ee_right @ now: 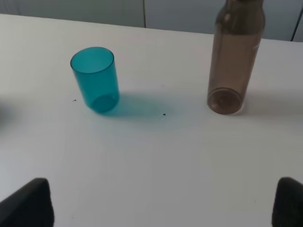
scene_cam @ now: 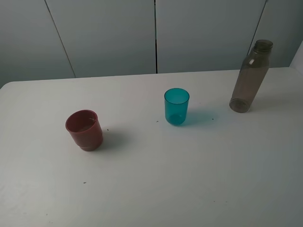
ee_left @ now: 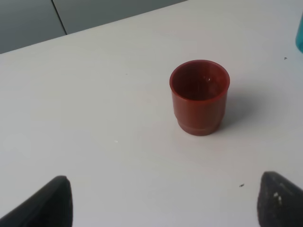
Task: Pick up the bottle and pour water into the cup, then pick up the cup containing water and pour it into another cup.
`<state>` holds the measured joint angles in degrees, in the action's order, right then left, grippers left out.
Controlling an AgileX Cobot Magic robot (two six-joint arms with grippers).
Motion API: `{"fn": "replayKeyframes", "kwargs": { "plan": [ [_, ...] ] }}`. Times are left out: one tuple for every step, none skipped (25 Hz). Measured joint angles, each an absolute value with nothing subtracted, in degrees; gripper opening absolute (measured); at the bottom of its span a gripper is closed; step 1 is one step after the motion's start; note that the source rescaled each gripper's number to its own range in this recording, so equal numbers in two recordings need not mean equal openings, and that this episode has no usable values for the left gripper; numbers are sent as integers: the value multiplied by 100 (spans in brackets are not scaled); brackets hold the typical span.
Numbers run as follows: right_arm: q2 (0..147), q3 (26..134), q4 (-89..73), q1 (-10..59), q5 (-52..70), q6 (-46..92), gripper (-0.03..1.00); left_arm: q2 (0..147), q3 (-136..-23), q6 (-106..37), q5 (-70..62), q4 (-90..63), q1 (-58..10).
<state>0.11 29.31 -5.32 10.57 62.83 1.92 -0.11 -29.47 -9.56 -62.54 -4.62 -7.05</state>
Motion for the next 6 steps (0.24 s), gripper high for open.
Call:
{"fn": "replayKeyframes", "kwargs": {
  "plan": [
    [11, 2931, -533, 998, 6283, 183, 100, -11, -2947, -956, -6254, -462, -705],
    [11, 2931, -533, 911, 6283, 159, 100, -11, -2947, -956, -6254, -462, -705],
    [11, 2931, -533, 830, 6283, 158, 100, -11, -2947, -956, -6254, -462, -705],
    [11, 2931, -533, 725, 6273, 158, 100, -11, -2947, -956, -6254, -462, -705],
    [0, 2931, -533, 632, 6273, 158, 100, -11, -2947, -956, -6254, -462, -705],
    [-2, 2931, -533, 552, 6273, 158, 100, -11, -2947, -956, -6254, -462, -705]
  ]
}}
